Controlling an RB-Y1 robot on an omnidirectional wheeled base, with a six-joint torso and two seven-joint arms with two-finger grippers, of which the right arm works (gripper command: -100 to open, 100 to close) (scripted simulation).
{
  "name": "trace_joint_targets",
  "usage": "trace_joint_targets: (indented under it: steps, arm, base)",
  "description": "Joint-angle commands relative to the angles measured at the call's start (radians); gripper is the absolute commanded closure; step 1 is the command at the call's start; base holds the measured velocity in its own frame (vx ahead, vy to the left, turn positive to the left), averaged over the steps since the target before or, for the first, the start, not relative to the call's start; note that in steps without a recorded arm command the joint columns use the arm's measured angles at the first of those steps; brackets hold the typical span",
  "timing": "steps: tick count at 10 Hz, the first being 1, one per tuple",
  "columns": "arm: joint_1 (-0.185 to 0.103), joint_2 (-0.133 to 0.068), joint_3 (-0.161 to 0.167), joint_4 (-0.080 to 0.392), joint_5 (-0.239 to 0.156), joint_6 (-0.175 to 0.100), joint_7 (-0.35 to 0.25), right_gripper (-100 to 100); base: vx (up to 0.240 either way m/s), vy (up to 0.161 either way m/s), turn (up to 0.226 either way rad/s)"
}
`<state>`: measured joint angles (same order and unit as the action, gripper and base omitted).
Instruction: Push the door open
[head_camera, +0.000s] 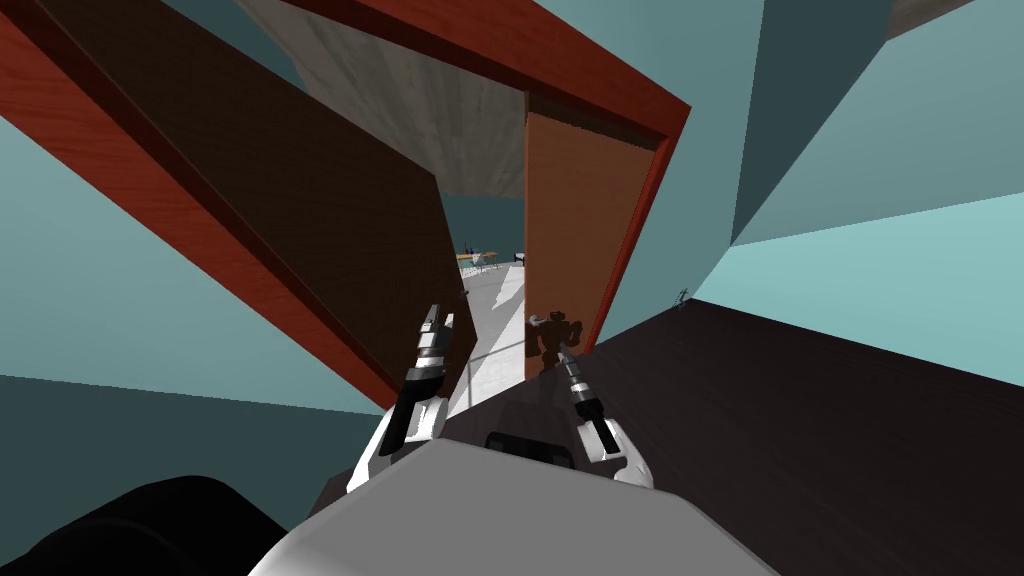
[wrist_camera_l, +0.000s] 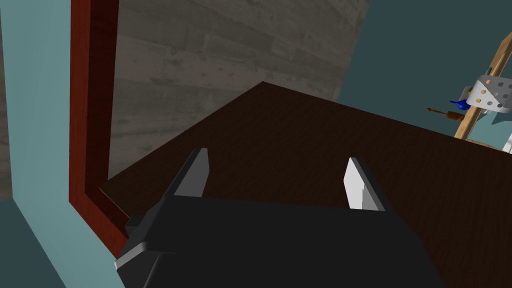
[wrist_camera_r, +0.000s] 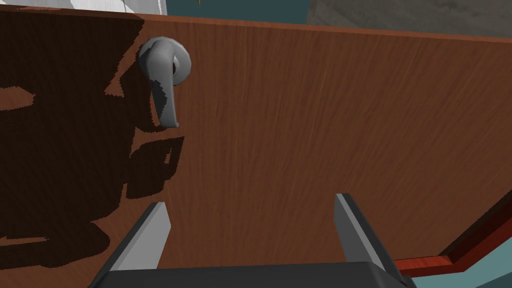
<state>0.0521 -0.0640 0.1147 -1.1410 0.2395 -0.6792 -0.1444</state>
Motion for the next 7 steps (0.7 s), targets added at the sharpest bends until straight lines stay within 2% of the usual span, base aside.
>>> trace_joint_targets:
  steps: [1, 4, 5, 7]
  arm:
    - [-0.018, -0.001, 0.002, 0.048, 0.004, -0.013, -0.010, -100]
    - [-0.064, 0.002, 0.007, 0.149, 0.015, -0.044, -0.034, -100]
    - [-0.064, 0.002, 0.007, 0.153, 0.015, -0.044, -0.034, -100]
    - [-0.092, 0.005, 0.010, 0.212, 0.022, -0.063, -0.049, -100]
  base:
    - [0.041, -0.047, 0.035]
    - [0.081, -0.065, 0.071]
    - [0.055, -0.053, 0.025]
    - [0.053, -0.048, 0.049]
